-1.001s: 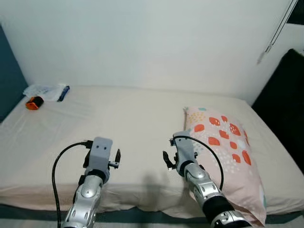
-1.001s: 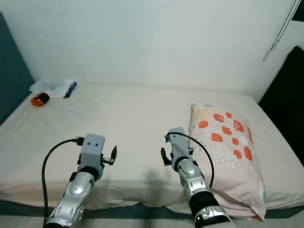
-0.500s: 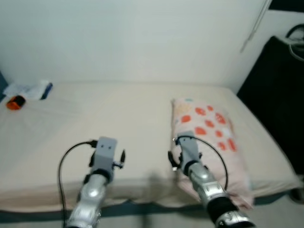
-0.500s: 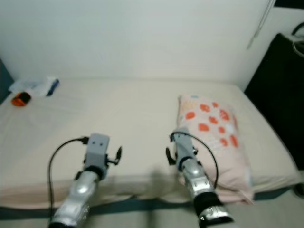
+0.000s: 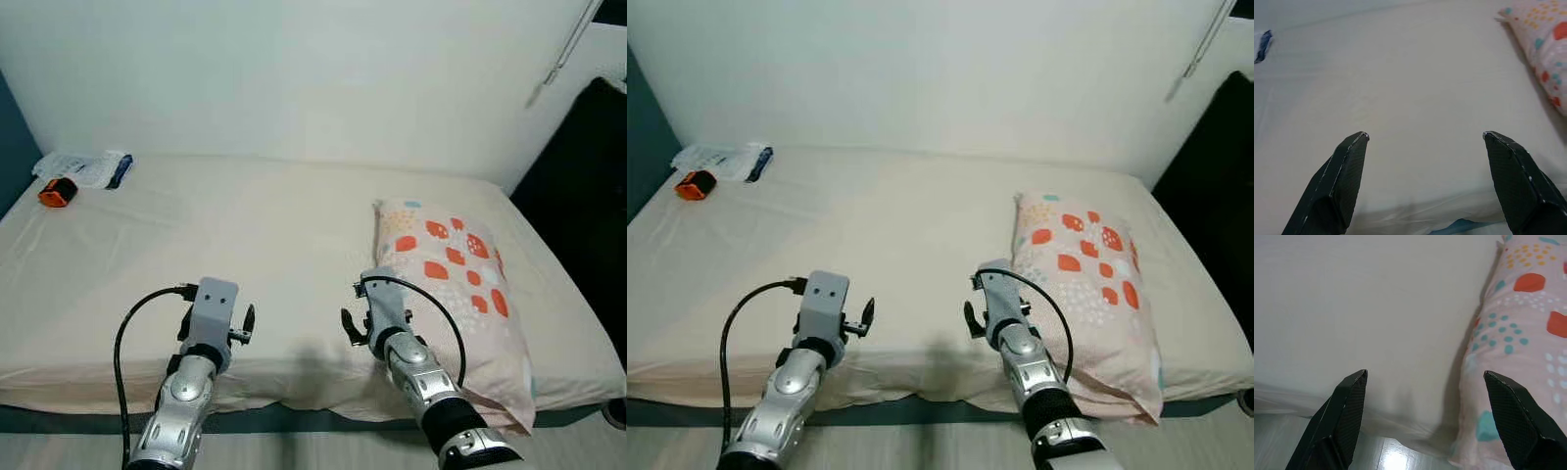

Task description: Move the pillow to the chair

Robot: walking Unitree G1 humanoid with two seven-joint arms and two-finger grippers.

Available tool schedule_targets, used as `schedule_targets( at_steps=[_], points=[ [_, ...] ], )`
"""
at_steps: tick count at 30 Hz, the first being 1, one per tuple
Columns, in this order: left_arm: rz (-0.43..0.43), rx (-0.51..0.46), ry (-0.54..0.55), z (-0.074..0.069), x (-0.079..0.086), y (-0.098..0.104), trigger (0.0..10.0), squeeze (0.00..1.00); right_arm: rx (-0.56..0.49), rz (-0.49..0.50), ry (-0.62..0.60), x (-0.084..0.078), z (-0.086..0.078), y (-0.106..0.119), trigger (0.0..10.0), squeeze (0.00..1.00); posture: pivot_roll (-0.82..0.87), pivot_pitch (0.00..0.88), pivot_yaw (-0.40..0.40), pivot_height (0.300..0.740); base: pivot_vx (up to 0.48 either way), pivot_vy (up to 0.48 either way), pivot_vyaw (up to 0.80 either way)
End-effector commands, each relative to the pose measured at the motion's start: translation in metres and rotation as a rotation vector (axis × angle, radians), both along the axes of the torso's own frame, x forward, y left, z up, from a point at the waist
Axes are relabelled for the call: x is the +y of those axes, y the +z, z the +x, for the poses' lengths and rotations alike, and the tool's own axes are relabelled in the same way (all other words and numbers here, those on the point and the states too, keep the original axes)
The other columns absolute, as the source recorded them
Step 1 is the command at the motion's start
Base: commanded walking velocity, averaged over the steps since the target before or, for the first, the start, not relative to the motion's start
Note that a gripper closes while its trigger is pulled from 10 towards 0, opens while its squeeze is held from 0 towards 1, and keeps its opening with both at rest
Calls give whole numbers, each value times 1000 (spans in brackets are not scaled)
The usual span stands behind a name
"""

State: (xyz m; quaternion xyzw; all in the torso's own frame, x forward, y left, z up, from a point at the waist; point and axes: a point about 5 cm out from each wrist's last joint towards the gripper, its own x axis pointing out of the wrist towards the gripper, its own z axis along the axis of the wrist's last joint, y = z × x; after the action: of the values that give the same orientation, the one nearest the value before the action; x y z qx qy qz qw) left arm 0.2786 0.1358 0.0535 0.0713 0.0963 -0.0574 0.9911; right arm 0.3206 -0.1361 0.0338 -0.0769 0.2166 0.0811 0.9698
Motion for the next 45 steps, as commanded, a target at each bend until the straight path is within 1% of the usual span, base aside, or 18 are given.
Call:
schedule_targets(
  at_steps=[1, 5, 10, 12, 22, 27, 35, 39, 42, 45],
  points=[
    [-2, 32, -13, -2, -4, -5, 10000, 0, 20, -12, -1, -2, -1, -2, 10000, 0, 43, 0, -84, 740, 0, 0, 0],
    [3, 28, -5, -2, -3, -4, 10000, 0, 46, -14, 5, 1, -2, -5, 10000, 0, 45, 0, -86, 740, 0, 0, 0],
    [4, 28, -2, -2, -2, -4, 10000, 0, 49, -10, 3, 1, -2, -5, 10000, 0, 46, 0, -85, 740, 0, 0, 0],
    [5, 28, -3, -2, -2, -4, 10000, 0, 45, 5, 1, 1, -2, -5, 10000, 0, 45, 0, -84, 730, 0, 0, 0],
    [3, 27, -4, -1, -3, -4, 10000, 0, 44, -5, -1, -1, 0, -4, 10000, 0, 43, 0, -85, 702, 0, 0, 0],
    [1, 30, -3, -1, -3, -5, 10000, 0, 41, -8, 1, -1, 1, -3, 10000, 0, 46, 0, -89, 678, 0, 0, 0],
    [2, 30, -3, -1, -2, -4, 10000, 0, 35, -14, 1, -1, 2, -2, 10000, 0, 45, 0, -85, 678, 0, 0, 0],
    [3, 29, -5, 0, -2, -4, 10000, 0, 16, 8, 2, 1, 3, 0, 10000, 0, 45, 0, -83, 678, 0, 0, 0],
    [4, 28, -7, 0, -2, -4, 10000, 0, 35, 65, -4, 2, 3, 0, 10000, 0, 46, 0, -82, 678, 0, 0, 0],
    [5, 27, -8, 0, -2, -4, 10000, 0, 16, 85, -10, 2, 4, 3, 10000, 0, 45, 0, -81, 682, 0, 0, 0]
  ],
)
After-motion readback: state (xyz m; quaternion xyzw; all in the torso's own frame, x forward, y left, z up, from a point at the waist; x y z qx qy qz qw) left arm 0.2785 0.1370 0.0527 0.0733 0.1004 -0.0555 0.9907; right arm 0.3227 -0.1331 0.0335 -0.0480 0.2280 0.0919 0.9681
